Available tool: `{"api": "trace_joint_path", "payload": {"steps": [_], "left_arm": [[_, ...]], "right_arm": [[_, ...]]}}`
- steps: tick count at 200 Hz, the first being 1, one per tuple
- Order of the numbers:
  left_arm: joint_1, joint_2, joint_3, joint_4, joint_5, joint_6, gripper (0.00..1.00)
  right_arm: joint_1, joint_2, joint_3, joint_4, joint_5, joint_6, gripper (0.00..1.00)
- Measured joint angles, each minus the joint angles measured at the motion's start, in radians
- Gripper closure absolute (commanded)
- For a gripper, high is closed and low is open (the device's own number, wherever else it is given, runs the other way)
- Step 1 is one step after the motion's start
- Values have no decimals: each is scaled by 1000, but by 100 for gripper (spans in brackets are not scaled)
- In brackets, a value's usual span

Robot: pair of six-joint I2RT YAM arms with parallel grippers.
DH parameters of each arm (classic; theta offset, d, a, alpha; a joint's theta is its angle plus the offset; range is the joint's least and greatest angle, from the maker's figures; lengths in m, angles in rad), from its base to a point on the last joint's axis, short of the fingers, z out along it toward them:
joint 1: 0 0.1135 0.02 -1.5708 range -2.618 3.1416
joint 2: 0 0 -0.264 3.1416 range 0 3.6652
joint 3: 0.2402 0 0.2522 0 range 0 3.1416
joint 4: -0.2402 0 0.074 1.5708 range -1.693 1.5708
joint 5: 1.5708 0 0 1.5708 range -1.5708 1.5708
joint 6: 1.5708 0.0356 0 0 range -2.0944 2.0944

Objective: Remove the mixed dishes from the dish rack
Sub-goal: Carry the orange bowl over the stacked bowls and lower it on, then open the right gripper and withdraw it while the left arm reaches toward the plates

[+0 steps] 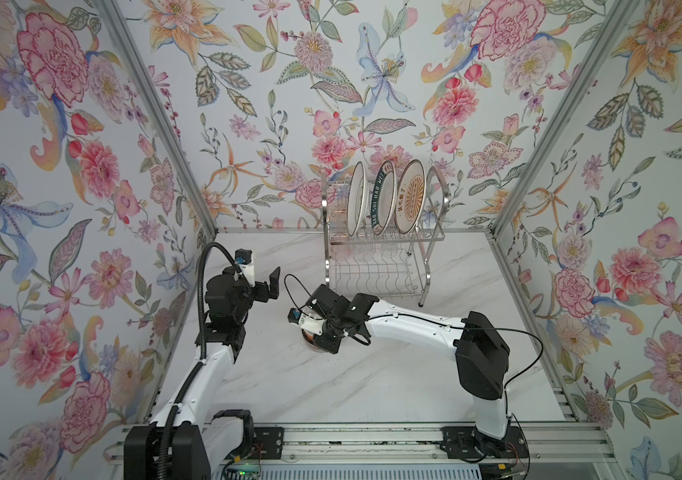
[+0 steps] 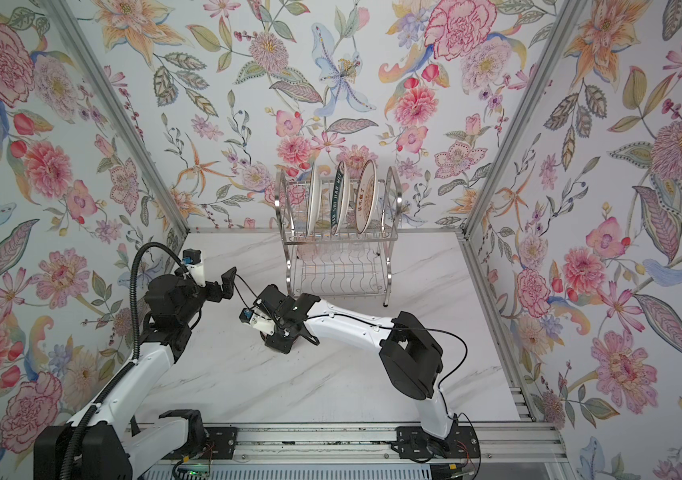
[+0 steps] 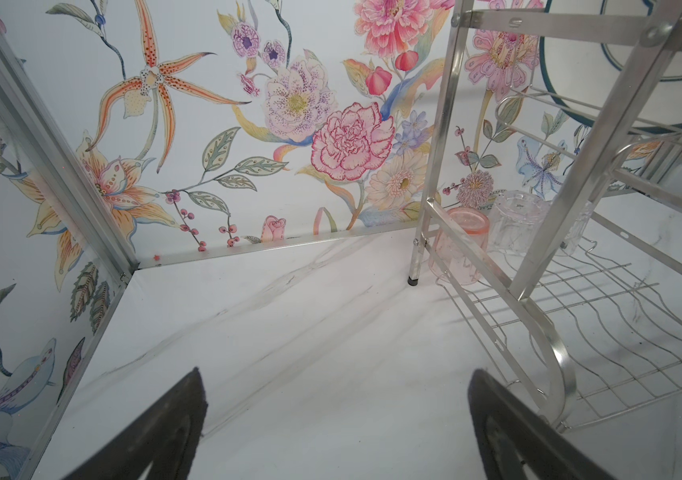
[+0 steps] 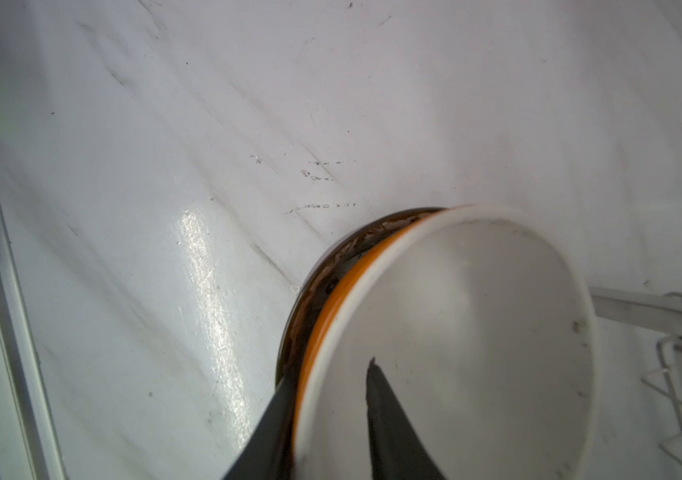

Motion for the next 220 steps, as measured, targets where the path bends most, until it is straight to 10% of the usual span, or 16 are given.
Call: {"api": "trace_joint_path", "payload": {"steps": [115, 220], "left_arm": [[0, -27, 2, -8, 35, 10, 1], [-43, -45, 69, 70, 93, -59, 1]], "right_arm": [[2, -48, -58, 89, -39, 83, 49], [-53, -404, -483, 568, 52, 302, 15]]}}
